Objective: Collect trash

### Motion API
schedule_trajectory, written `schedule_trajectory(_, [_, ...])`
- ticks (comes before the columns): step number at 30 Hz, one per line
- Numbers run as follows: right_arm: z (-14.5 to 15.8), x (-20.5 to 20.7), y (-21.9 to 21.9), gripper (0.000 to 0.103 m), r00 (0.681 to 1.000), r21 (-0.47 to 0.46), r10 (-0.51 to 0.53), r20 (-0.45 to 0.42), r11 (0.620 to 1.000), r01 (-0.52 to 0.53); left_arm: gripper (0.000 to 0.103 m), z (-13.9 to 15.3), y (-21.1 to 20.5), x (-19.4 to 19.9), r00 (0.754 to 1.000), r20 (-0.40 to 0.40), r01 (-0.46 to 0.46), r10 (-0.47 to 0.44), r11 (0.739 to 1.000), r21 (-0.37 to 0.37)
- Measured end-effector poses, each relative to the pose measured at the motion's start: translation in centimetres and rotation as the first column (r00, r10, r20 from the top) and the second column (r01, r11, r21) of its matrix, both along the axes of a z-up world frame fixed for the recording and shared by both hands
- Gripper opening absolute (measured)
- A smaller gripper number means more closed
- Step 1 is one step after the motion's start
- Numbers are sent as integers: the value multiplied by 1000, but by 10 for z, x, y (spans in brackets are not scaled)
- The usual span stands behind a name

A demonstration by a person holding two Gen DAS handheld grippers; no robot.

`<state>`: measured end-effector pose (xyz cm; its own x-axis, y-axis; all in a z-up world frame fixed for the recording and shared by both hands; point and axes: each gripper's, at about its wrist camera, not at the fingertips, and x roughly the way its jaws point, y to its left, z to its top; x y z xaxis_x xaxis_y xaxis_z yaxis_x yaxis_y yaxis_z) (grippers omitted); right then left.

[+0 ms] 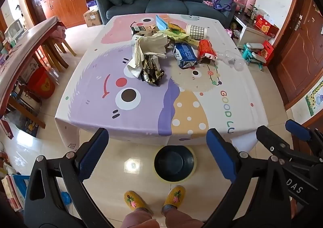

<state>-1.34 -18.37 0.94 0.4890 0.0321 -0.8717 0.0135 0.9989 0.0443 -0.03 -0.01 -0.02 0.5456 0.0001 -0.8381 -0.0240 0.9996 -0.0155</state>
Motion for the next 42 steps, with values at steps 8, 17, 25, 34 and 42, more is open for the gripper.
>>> schedule_trajectory(8, [3,0,5,84,1000,-17,7,14,1000,-7,90,1,-2,-1,1000,-3,19,-19,1000,-10])
schedule_trajectory(17, [5,1,2,84,1000,-2,11,13,1000,-11,87,-2,-9,9,1000,-13,21,-21,1000,-13])
schedule_trajectory(25, [5,4,1,84,1000,0,10,13,1000,-10,87,-2,-10,10,1000,-13,18,-18,1000,-17])
schedule_trajectory(34, [11,12,4,84,1000,3,22,20,1000,-22,87,-8,-9,16,999,-37,6,-7,1000,-23])
schedule_trajectory(42, [11,22,6,84,999,9,28,27,1000,-28,87,-9,-8,23,999,-44,-2,1,1000,-20])
